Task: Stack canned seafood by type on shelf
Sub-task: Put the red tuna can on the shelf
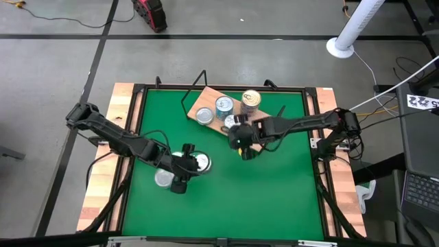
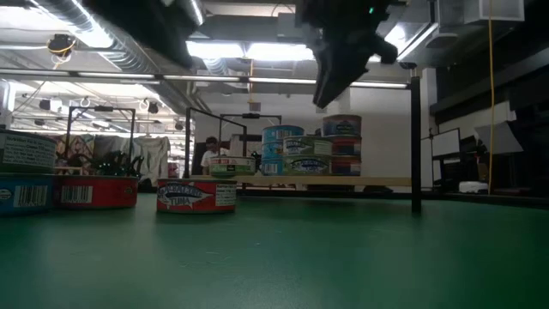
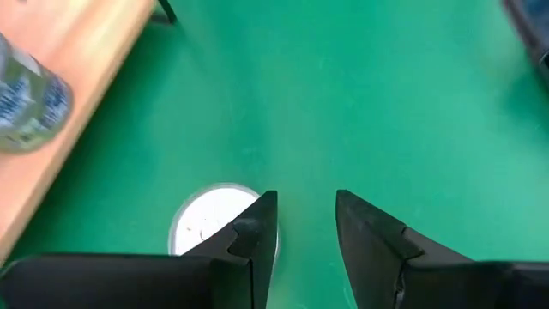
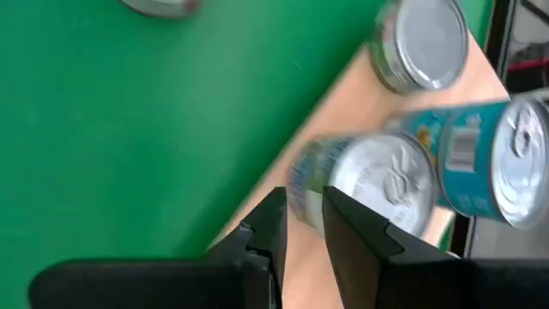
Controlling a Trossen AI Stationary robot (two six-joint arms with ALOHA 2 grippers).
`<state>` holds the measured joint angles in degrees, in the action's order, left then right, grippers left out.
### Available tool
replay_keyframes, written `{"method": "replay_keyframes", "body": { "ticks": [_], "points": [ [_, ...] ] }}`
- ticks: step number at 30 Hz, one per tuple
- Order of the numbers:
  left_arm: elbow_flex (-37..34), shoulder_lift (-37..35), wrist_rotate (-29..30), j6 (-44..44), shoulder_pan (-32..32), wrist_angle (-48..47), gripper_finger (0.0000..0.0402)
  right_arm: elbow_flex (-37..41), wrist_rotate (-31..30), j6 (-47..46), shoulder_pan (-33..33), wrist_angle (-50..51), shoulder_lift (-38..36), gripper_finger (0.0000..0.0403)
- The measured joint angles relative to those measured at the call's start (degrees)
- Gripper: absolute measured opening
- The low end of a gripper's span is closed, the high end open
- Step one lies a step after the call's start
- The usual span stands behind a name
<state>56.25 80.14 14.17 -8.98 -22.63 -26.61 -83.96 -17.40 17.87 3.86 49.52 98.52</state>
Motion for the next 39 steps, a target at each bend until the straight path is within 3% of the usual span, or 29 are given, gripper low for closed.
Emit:
{"method": "replay_keyframes", "body": {
  "ticks": [11,17,35,39],
  "points": [
    [-2.34,8.15,0.26,3.12,0.0,2.45,0.0115,-0.11,0.04,-7.44,10.33,0.08,0.0,0.0079],
    [-2.34,13.06,4.13,3.6,0.0,2.46,0.0115,-0.09,0.06,-8.83,13.42,0.12,0.0,0.0079],
    [-2.08,20.09,10.34,6.12,0.0,4.43,0.0115,-0.05,0.1,-10.1,14.16,0.55,0.0,0.0079],
    [-2.15,20.26,12.89,6.18,0.01,4.04,0.01,-0.05,0.1,-10.1,14.16,2.56,0.0,0.0079]
  ]
}}
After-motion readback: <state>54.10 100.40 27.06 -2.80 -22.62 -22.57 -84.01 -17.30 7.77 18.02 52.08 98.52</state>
